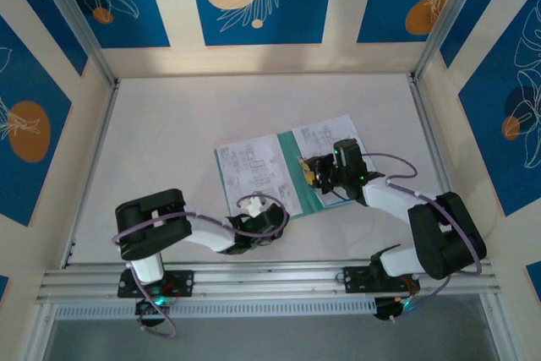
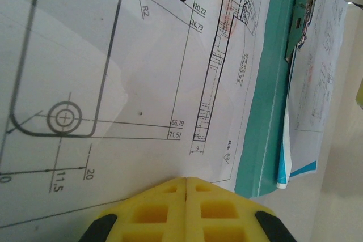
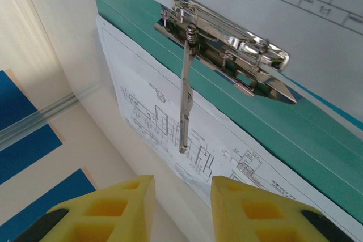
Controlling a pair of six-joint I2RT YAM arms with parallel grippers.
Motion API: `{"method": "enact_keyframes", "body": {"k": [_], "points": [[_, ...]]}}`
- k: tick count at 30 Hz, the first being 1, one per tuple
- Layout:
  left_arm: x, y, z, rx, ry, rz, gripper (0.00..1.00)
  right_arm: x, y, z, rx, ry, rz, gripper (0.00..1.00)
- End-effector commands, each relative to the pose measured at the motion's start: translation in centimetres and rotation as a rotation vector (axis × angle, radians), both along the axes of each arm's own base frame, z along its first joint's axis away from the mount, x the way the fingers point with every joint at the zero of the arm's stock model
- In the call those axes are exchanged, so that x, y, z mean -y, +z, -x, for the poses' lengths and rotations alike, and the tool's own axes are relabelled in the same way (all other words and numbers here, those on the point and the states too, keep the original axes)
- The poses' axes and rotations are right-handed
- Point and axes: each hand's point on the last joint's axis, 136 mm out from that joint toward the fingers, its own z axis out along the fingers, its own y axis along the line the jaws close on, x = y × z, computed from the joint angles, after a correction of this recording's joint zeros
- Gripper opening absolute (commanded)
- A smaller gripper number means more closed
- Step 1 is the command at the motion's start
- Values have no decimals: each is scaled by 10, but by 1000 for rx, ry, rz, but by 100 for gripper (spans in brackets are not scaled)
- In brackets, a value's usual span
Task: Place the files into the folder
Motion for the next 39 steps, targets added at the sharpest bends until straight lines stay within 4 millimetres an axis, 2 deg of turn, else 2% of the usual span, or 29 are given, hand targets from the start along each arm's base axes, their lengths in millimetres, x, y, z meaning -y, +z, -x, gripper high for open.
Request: {"method": "enact_keyframes", "body": {"k": [1, 7, 39], "points": [[-26, -47, 24, -101, -46, -161, 0, -2, 7, -11, 17, -1, -20, 33], [-26, -47, 24, -100, -49, -163, 0, -2, -4, -16, -2, -5, -29, 31], [-28, -49, 25, -106, -50, -175, 0, 1, -13, -21, -22, -15, -21, 14]]}}
